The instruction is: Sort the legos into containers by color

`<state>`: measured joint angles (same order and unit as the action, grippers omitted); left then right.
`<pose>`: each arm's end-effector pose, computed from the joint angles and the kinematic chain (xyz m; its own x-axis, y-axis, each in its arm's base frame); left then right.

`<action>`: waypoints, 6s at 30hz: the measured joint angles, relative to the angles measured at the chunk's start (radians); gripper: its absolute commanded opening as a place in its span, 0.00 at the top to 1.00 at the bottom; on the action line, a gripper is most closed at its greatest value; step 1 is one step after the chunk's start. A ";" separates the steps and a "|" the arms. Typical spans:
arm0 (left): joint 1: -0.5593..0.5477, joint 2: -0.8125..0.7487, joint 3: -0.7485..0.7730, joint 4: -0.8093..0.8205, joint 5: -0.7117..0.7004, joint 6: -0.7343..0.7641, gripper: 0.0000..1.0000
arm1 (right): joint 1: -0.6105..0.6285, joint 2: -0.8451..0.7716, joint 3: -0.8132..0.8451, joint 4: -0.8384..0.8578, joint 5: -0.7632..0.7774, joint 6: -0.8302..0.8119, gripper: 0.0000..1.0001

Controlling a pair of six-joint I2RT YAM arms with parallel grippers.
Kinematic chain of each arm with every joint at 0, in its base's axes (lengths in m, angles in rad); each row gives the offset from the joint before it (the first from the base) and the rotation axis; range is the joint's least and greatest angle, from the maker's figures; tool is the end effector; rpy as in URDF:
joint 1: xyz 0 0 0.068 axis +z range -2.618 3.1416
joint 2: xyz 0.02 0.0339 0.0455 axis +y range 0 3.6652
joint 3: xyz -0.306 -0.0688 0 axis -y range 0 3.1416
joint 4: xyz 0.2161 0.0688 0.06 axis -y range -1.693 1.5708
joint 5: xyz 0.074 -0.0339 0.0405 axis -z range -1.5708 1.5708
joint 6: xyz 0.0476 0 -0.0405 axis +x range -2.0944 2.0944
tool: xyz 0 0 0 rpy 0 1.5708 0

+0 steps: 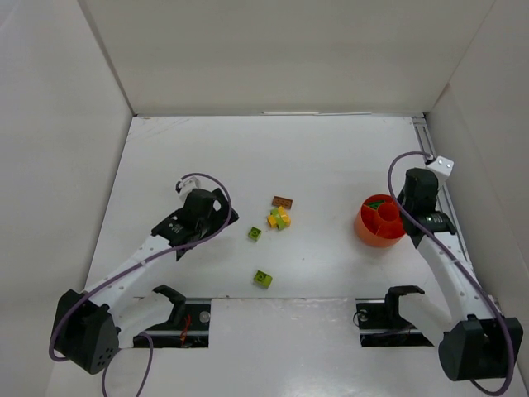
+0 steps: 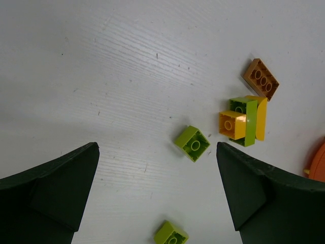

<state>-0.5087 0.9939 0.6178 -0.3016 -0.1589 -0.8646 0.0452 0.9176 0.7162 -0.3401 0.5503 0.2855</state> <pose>0.1525 -0.0764 0.2705 -0.6394 -0.5036 -0.5810 -0.1744 0.8309 -0.5283 0.1569 -0.0178 0.3130 -0.3788 0.2232 -0.8982 0.5376 0.8430 -0.0173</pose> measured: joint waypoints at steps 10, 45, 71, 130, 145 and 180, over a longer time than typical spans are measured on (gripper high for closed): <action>0.000 0.024 0.007 0.008 0.002 0.000 0.00 | 0.000 0.092 -0.015 0.032 0.021 0.003 0.71; 0.000 0.033 0.019 0.021 0.027 0.000 0.00 | 0.000 0.030 -0.109 0.086 -0.064 -0.001 0.46; 0.000 -0.060 -0.020 -0.011 0.074 0.001 0.00 | 0.738 0.734 0.492 0.166 -0.364 -0.525 0.27; 0.000 -0.035 -0.021 -0.029 0.053 0.014 0.00 | 0.668 1.064 0.642 -0.001 -0.417 -0.553 0.23; 0.000 -0.003 -0.021 -0.018 0.057 0.041 0.00 | 0.531 0.884 0.429 -0.058 -0.375 -0.259 0.25; 0.000 -0.002 -0.021 0.007 0.060 0.053 0.00 | 0.562 0.886 0.475 0.061 -0.363 -0.209 0.81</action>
<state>-0.5083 0.9920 0.5972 -0.2943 -0.0986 -0.8116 0.6075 1.8034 1.1908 -0.2787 0.1871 0.0761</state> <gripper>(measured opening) 0.997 0.405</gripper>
